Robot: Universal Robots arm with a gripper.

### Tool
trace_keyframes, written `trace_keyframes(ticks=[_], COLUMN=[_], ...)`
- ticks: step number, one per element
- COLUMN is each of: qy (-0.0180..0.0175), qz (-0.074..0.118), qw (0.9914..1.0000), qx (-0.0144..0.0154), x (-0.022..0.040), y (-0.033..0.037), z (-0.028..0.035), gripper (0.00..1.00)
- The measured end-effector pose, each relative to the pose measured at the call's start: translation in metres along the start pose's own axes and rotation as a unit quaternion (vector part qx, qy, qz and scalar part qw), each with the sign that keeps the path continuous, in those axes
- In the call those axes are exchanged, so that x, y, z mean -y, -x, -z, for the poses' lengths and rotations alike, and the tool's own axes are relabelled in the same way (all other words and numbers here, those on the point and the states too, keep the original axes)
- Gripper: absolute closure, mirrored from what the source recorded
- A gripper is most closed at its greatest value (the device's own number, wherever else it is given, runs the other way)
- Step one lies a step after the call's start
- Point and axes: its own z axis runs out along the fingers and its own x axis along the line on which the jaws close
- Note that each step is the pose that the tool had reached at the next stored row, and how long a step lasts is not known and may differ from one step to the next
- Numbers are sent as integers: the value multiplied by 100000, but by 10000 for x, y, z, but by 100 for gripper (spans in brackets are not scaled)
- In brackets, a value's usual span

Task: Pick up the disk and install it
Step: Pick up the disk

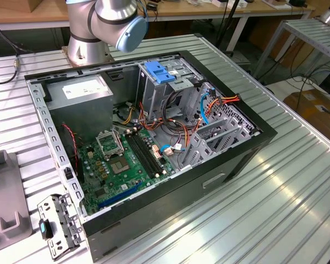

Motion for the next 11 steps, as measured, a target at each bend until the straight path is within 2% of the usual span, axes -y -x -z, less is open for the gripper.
trace_keyframes(ticks=[11], qy=[7], qz=[213], qw=[100000], qx=[7], x=[0], y=[0], z=[2], gripper=[63])
